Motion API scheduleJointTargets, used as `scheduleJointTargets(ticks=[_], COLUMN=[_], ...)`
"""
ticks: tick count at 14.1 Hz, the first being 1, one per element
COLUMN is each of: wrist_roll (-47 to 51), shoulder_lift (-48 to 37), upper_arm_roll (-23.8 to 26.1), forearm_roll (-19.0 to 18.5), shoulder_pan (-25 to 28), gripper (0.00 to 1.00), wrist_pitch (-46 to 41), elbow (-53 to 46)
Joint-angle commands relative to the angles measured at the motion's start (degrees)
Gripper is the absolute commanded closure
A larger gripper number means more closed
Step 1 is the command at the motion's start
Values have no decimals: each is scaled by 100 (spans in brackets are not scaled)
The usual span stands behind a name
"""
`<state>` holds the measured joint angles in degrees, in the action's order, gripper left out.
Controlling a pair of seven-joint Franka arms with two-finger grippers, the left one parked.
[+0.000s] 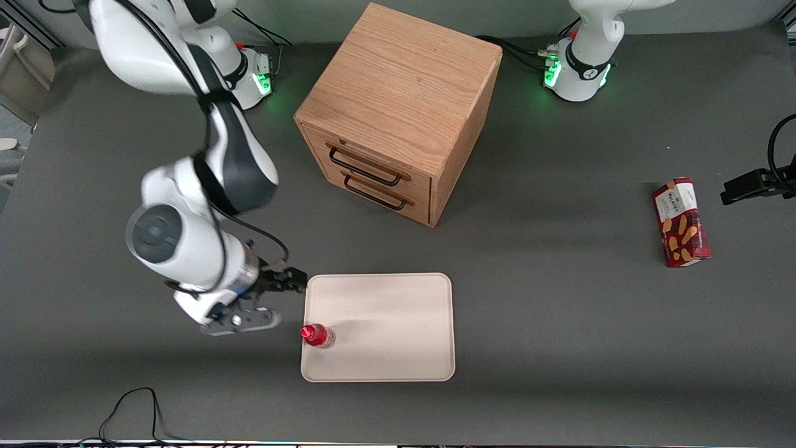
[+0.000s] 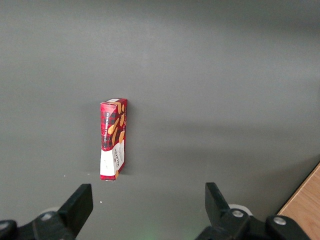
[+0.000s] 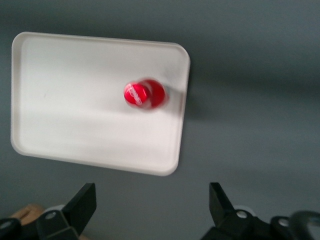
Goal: Place coke bottle on tray
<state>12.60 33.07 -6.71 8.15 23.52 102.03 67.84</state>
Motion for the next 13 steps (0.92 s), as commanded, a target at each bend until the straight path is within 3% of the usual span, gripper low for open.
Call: scheduleJointTargets(ticks=[1,9,13], wrist_roll=[216,-442,-662], shoulder_lift=[-1282,-4077,-4713], upper_arm_roll=[29,319,319], forearm_roll=[81,38,-454], shoulder_pan=[-285,-1928,-2124], gripper=[0,0,0], wrist_pitch=[-568,-984,-948], elbow=[913,2881,3437])
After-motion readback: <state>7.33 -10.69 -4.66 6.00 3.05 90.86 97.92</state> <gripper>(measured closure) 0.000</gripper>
